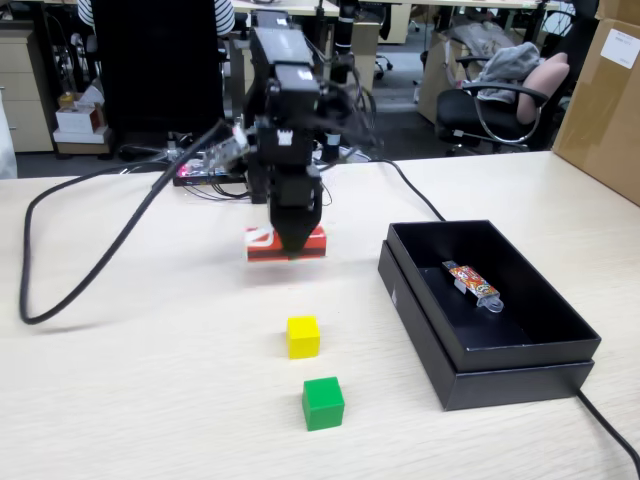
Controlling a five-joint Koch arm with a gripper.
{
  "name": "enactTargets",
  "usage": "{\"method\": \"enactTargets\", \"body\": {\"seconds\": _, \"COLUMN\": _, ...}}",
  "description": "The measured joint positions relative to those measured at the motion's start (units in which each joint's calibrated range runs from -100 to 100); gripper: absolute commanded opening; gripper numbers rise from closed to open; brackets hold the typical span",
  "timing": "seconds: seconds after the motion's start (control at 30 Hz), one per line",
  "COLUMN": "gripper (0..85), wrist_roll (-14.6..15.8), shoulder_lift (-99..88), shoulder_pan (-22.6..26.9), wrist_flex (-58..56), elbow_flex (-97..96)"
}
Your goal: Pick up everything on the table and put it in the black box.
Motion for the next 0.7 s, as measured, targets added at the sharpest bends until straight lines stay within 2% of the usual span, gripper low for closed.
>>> {"method": "enactTargets", "body": {"seconds": 0.13, "gripper": 6.8, "wrist_roll": 0.10, "shoulder_lift": -9.63, "shoulder_pan": 3.08, "wrist_flex": -0.41, "elbow_flex": 0.55}}
{"method": "enactTargets", "body": {"seconds": 0.2, "gripper": 6.8, "wrist_roll": 0.54, "shoulder_lift": -11.78, "shoulder_pan": 7.57, "wrist_flex": -0.90, "elbow_flex": 6.30}}
{"method": "enactTargets", "body": {"seconds": 0.23, "gripper": 6.8, "wrist_roll": 0.59, "shoulder_lift": -11.78, "shoulder_pan": 7.62, "wrist_flex": -0.90, "elbow_flex": 6.39}}
{"method": "enactTargets", "body": {"seconds": 0.47, "gripper": 6.8, "wrist_roll": 3.03, "shoulder_lift": 5.32, "shoulder_pan": 11.43, "wrist_flex": -1.23, "elbow_flex": 24.02}}
{"method": "enactTargets", "body": {"seconds": 0.7, "gripper": 6.8, "wrist_roll": 4.00, "shoulder_lift": 14.57, "shoulder_pan": 14.55, "wrist_flex": -1.23, "elbow_flex": 29.32}}
